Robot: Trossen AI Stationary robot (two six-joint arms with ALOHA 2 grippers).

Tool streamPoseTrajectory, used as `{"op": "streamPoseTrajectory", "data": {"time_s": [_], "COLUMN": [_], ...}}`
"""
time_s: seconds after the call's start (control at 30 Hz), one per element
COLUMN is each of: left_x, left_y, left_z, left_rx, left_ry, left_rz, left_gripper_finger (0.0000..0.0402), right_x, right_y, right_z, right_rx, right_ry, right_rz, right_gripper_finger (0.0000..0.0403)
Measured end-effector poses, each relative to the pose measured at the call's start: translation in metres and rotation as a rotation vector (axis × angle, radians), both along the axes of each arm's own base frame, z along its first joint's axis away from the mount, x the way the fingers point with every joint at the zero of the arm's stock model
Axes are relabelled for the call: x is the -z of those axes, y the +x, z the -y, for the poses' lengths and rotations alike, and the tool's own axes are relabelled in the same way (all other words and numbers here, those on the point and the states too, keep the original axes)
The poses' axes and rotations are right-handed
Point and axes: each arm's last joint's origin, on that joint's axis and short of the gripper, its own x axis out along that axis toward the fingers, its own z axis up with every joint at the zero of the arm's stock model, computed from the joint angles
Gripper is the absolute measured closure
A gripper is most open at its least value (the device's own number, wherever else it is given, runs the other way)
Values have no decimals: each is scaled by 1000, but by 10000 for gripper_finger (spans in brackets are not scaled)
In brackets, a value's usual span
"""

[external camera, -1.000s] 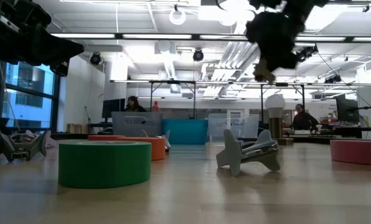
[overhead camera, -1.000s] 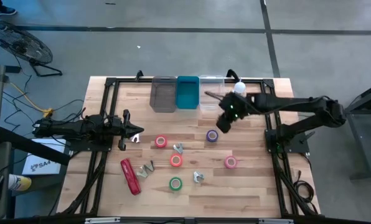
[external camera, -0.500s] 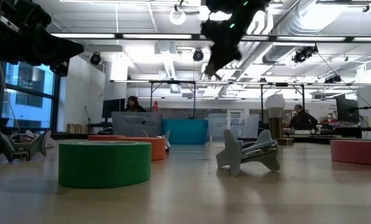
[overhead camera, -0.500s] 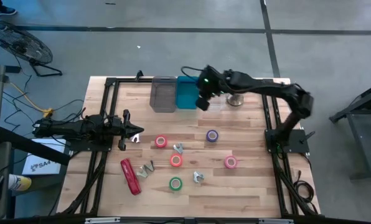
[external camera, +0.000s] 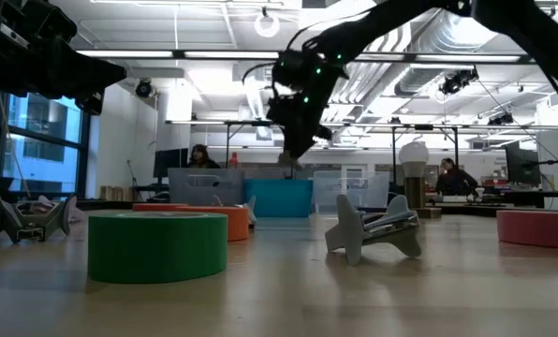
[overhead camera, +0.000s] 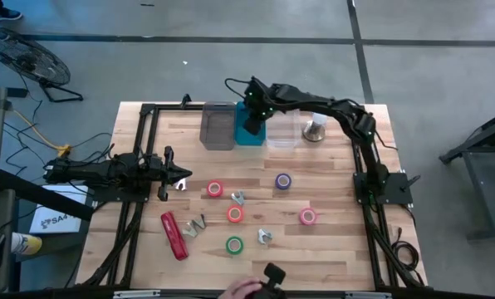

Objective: Pick and place Stapler, Stapler remover, tape
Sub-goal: Put the top gray staple remover into the blue bin, then put the blue tape into the transparent bin

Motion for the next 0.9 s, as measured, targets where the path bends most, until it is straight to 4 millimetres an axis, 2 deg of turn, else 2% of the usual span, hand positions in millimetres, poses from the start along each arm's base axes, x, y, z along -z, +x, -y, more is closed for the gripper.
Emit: {"op": "streamPoseTrajectory", "data": {"time_s": [0.23, 0.77, 0.9], "left_x": [0, 0, 0], "left_y": [0, 0, 0], "left_z": [0, 0, 0], "left_rx": [0, 0, 0], "left_ry": [0, 0, 0], "left_rz": [0, 0, 0], "left_gripper_finger": [396, 396, 396], "right_x": [23, 24, 17], "right_y": [4, 2, 2], "right_z": [3, 2, 1], "right_rx": [68, 122, 117], "right_ry": [65, 102, 116], "right_rz": [-33, -48, -59], "right_gripper_finger": [358, 296, 287]}}
